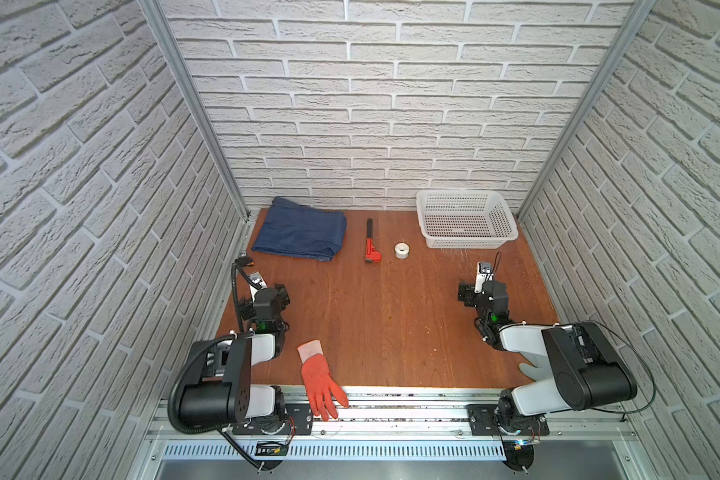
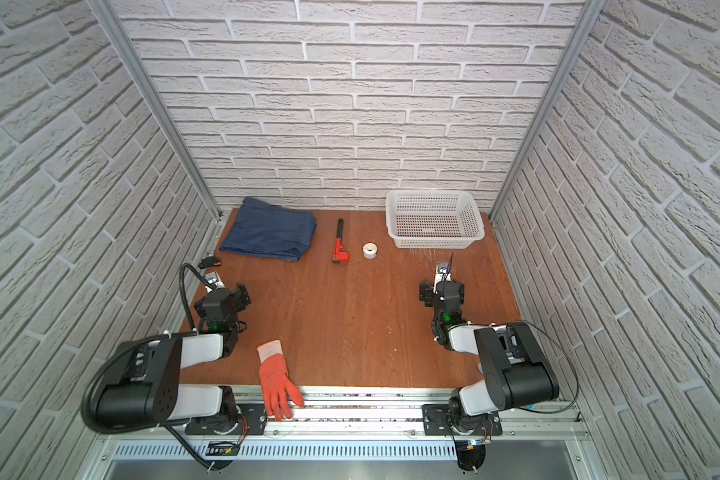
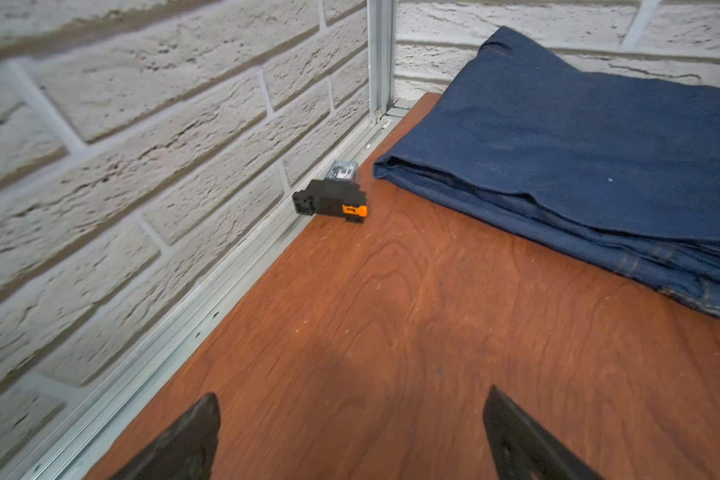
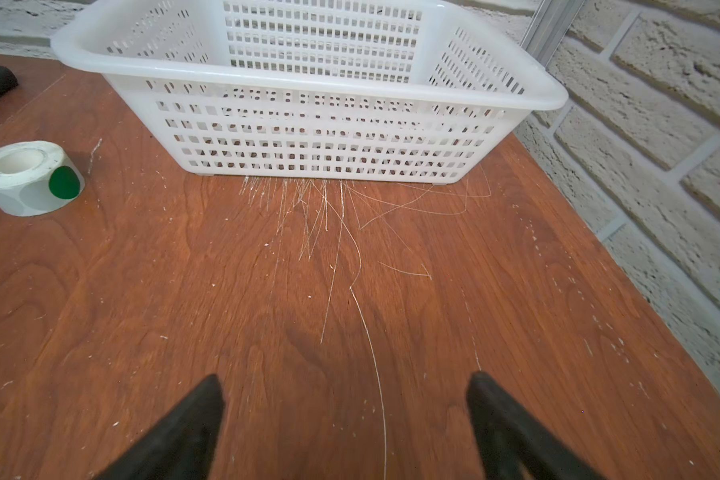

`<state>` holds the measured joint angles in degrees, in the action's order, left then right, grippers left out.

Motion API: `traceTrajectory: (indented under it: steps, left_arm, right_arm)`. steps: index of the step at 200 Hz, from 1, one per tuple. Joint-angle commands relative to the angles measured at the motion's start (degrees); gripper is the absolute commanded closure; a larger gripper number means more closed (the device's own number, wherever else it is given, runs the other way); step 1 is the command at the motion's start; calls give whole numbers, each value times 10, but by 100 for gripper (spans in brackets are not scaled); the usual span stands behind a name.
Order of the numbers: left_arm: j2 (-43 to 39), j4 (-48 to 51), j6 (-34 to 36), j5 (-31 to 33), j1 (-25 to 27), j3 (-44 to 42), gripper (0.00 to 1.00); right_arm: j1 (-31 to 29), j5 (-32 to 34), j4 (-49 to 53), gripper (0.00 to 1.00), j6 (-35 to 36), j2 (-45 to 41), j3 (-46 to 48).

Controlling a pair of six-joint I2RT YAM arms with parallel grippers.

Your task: Fold and stack the trousers

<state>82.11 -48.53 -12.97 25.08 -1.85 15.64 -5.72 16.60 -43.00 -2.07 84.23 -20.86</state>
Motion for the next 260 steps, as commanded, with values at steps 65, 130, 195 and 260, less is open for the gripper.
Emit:
traceTrajectory:
  steps: [65, 130, 195, 260]
  left_arm:
    - [86, -85, 64, -86, 7, 49, 2]
    - [82, -75, 61, -87, 6, 50, 2]
    - [82, -72, 60, -94, 3, 51, 2]
    - [82, -69, 59, -98, 1, 52, 2]
  right_arm:
    - [2, -12, -31, 0, 1, -8, 2]
    - [2, -12, -31, 0, 1, -8, 2]
    - [2, -12, -30, 0, 1, -8, 1]
    - [2, -13, -30, 0, 1, -8, 1]
